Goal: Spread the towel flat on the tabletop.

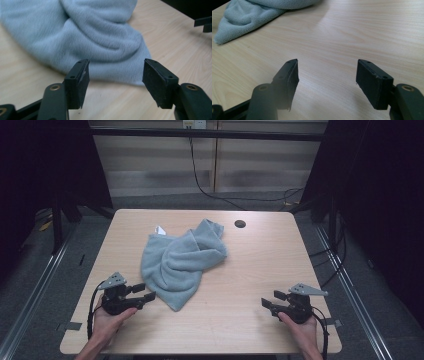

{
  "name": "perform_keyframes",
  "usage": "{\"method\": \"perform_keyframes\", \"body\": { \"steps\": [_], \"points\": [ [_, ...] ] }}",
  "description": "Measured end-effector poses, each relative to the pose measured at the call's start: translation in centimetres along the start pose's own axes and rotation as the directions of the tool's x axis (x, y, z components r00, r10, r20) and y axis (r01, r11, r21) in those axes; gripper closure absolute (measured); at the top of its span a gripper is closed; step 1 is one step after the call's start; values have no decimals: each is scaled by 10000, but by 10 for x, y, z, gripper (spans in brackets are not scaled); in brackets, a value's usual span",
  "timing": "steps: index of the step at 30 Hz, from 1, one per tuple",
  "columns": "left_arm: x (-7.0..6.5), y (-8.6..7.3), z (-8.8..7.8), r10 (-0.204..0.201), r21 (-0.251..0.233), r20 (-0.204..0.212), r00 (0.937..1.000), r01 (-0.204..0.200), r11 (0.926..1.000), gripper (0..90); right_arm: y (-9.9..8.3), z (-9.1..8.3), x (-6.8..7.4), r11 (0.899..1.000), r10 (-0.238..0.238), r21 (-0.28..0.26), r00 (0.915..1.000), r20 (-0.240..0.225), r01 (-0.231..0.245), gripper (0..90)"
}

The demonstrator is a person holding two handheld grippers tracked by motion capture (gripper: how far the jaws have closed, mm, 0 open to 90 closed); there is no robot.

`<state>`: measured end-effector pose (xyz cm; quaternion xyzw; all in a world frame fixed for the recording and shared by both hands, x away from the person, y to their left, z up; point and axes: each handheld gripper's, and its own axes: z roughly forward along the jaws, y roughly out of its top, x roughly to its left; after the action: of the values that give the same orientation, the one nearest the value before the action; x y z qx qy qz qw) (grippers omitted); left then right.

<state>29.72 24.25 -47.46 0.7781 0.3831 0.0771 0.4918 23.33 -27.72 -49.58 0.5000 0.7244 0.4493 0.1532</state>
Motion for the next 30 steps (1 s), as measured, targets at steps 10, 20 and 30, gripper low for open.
{"method": "perform_keyframes", "body": {
  "steps": [10, 20, 30],
  "points": [
    [8, 43, 36, -23, -145, -273, 9996, 19, 9999, 413, 1, 0, 7, 9994, -306, 180, 9994, -190, 309, 326],
    [35, 54, 71, -386, 182, -1132, 9928, 409, 9990, 274, 1, 0, 7, 9993, -306, 225, 9990, -311, 313, 319],
    [48, 44, 93, -85, 1326, -717, 9974, 180, 9910, 211, 0, 1, 8, 9990, -323, 309, 9988, -359, 334, 315]
  ]
}}
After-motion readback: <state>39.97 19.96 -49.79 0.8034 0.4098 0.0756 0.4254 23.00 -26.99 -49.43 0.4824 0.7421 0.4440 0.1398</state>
